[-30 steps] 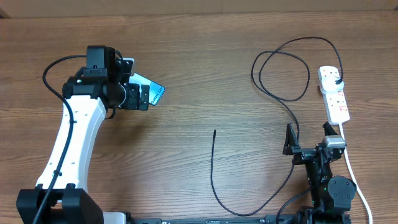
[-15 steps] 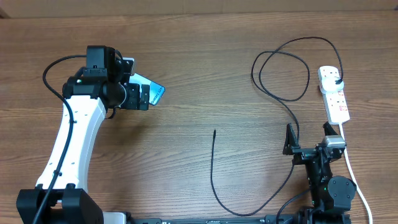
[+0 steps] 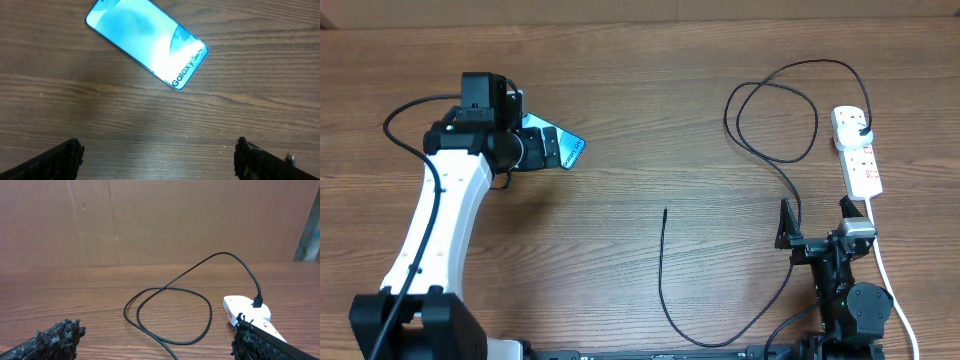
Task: Plug charger to phone and switch on socket
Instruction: 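Lower the left gripper and align it over the phone's bottom edge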
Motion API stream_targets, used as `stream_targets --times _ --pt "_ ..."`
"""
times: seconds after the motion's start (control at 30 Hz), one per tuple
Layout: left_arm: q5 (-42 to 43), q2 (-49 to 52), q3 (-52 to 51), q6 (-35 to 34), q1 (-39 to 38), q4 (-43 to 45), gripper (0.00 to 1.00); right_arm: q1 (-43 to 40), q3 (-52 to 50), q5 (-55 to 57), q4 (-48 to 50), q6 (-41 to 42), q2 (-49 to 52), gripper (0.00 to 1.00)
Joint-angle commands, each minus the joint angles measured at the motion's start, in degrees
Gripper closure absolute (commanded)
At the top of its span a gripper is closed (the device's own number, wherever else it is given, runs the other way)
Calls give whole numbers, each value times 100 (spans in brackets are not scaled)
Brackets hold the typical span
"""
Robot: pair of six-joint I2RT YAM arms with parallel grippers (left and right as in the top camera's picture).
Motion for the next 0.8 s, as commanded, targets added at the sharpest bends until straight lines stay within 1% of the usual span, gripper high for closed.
stream_targets --times 0.0,0.17,0.27,0.33,0.53,0.6,0.77 --pt "-50 282 151 -863 -164 -2 0 -4 -61 31 33 13 -68 0" --pt "-35 743 494 -1530 -332 -11 0 -4 -61 31 33 13 -68 0" --pt "7 1075 1036 -1919 -391 -103 0 -4 -61 31 33 13 -68 0" --pt "46 1386 1602 -2192 -393 -372 0 -4 -61 31 33 13 -68 0" --pt "90 2247 2970 -2533 -396 -1200 0 -4 -61 31 33 13 -68 0" --pt "136 2444 3165 -2612 -396 -1322 0 -4 -61 31 33 13 -68 0" --pt "275 2564 3178 -2618 -402 -1294 0 -4 -61 31 33 13 -68 0"
